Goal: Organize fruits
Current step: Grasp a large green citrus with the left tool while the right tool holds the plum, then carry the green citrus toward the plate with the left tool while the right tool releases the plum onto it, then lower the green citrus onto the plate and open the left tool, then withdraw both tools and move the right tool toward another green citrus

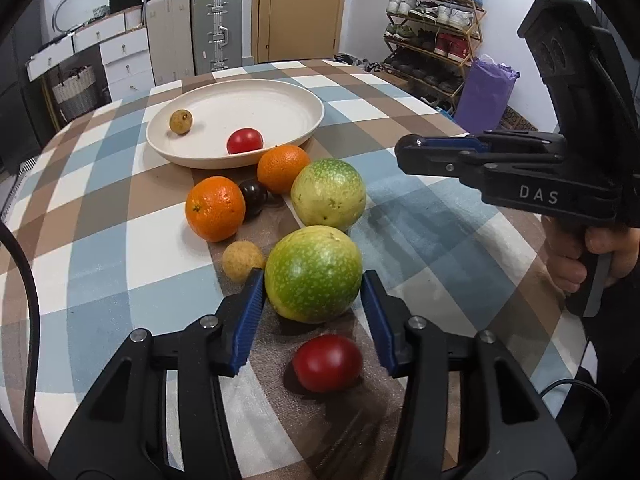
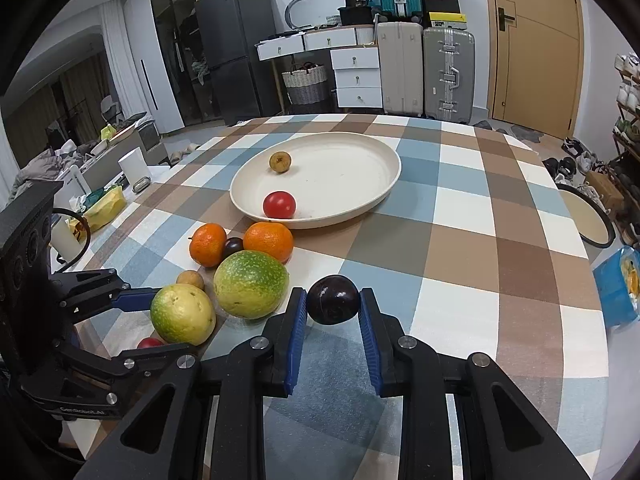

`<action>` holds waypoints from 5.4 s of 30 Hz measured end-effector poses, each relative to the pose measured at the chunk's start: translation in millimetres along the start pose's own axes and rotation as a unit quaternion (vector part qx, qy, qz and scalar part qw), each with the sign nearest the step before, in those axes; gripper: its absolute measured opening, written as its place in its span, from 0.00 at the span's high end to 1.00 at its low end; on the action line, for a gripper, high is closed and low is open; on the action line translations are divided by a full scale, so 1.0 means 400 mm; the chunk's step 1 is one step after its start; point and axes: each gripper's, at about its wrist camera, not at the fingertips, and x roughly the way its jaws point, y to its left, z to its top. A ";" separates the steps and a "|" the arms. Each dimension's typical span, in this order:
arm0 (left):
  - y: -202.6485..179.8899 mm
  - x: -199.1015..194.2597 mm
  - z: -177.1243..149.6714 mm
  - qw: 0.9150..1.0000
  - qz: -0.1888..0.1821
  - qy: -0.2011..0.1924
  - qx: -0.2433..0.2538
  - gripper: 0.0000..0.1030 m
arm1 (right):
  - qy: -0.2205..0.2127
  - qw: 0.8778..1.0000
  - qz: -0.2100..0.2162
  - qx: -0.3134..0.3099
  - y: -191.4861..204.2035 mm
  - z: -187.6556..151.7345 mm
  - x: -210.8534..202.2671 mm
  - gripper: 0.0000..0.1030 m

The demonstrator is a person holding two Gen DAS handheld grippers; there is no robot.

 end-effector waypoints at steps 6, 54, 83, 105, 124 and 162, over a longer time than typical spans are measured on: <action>0.003 -0.011 0.002 1.000 -0.012 -0.012 -0.002 0.56 | -0.001 1.000 0.001 -0.002 0.002 0.000 0.000 0.74; 0.206 0.008 0.241 0.989 0.041 -0.108 -0.087 0.56 | -0.070 0.997 0.024 0.019 -0.004 0.158 0.023 0.74; 0.270 0.131 0.271 0.989 0.064 -0.085 -0.106 0.56 | -0.032 0.998 0.029 0.050 -0.033 0.180 0.187 0.74; 0.272 0.090 0.258 0.986 0.057 -0.111 -0.113 0.46 | -0.050 0.997 0.012 0.063 -0.051 0.154 0.146 0.37; 0.198 -0.069 0.133 0.984 0.103 -0.104 -0.098 0.00 | -0.049 0.998 -0.005 0.042 -0.014 0.092 0.046 0.01; 0.189 -0.048 0.056 0.989 0.079 -0.061 -0.109 0.01 | 0.039 0.999 0.013 0.011 0.095 0.025 0.111 0.01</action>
